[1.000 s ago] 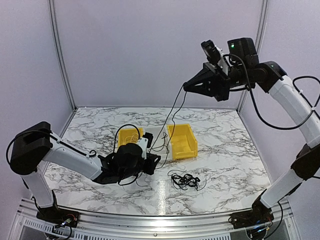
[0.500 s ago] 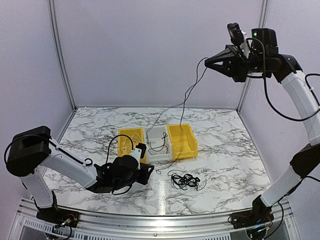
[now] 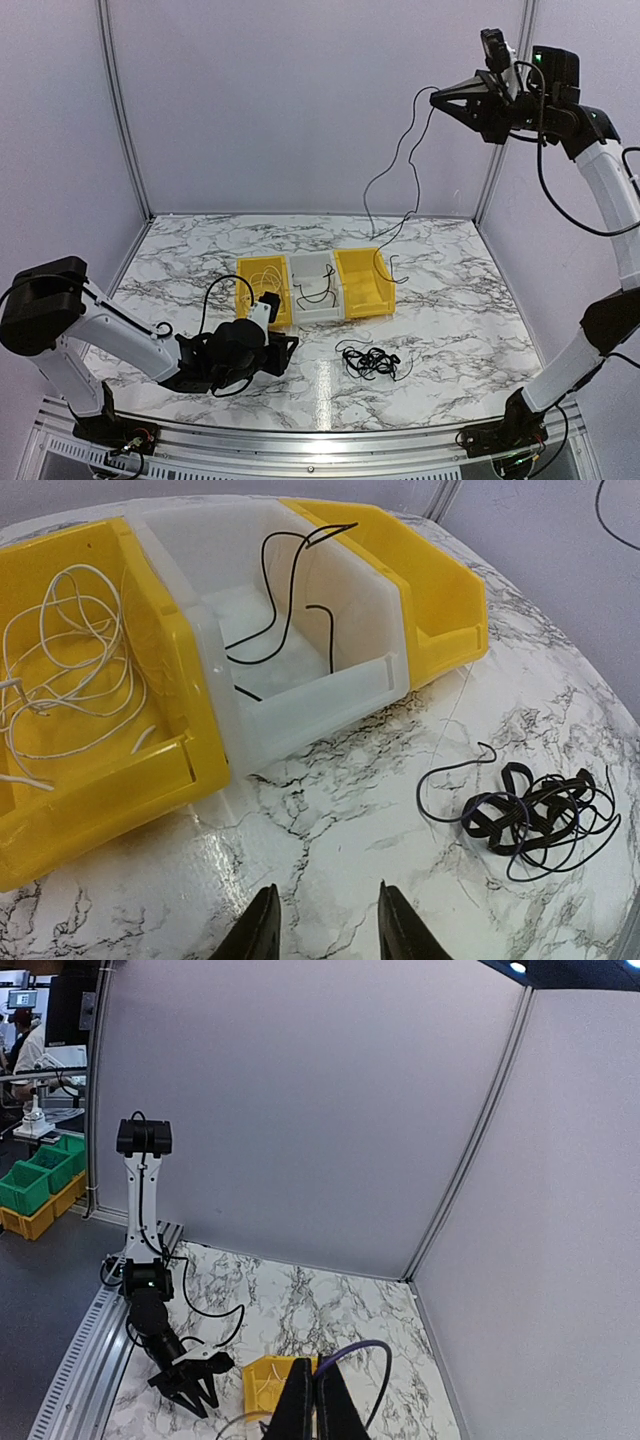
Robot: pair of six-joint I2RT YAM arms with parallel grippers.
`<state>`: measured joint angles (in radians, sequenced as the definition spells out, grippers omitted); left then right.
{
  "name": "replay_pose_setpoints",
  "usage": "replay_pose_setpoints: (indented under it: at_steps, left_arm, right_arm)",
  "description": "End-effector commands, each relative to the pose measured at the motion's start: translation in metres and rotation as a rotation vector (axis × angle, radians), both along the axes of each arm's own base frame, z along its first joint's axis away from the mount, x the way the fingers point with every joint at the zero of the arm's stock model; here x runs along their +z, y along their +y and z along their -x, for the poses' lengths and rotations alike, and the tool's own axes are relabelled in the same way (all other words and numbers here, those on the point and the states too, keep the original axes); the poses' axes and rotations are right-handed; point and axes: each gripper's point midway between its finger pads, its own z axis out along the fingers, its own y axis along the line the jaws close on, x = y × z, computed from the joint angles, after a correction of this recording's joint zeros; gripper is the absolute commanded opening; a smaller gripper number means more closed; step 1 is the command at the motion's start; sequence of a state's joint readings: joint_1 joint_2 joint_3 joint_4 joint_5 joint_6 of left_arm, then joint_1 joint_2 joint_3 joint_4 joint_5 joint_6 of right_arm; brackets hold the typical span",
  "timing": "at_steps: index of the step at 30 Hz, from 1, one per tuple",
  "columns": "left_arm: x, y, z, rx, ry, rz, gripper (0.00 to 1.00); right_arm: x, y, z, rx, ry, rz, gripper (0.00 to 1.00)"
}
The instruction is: Untangle the cables
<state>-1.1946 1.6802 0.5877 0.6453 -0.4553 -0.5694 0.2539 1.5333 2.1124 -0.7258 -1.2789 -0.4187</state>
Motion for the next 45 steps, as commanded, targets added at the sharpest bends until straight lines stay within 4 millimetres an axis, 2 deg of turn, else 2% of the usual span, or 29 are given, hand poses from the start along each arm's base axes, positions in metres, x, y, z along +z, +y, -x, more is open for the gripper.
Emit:
replay_pose_setpoints:
  at_steps: [1, 8, 16, 22, 25, 37, 45]
  left_arm:
    - [0.018, 0.002, 0.002, 0.005, -0.032, 0.025, 0.36]
    - [0.032, 0.0, 0.007, -0.005, -0.056, 0.048, 0.37]
    - [0.037, 0.001, 0.007, -0.001, -0.069, 0.051, 0.37]
    - [0.036, 0.0, 0.007, -0.002, -0.068, 0.049, 0.37]
    - [0.036, 0.001, 0.006, 0.002, -0.067, 0.047, 0.37]
    - [0.031, -0.004, 0.005, 0.0, -0.061, 0.037, 0.38]
    - [0.032, -0.004, 0.005, 0.003, -0.062, 0.038, 0.38]
  right_arm:
    - [-0.01, -0.002, -0.021, -0.086, -0.022, 0.017, 0.0]
    - [-0.031, -0.001, -0.039, -0.134, -0.011, 0.038, 0.0]
    - [-0.07, -0.002, -0.07, -0.202, 0.029, 0.065, 0.0]
    - [-0.116, -0.004, -0.096, -0.249, 0.096, 0.088, 0.0]
    - [-0.138, -0.002, -0.102, -0.243, 0.141, 0.096, 0.0]
    - [-0.189, 0.007, -0.119, -0.197, 0.299, 0.096, 0.0]
    - [-0.235, 0.009, -0.133, -0.203, 0.396, 0.13, 0.0]
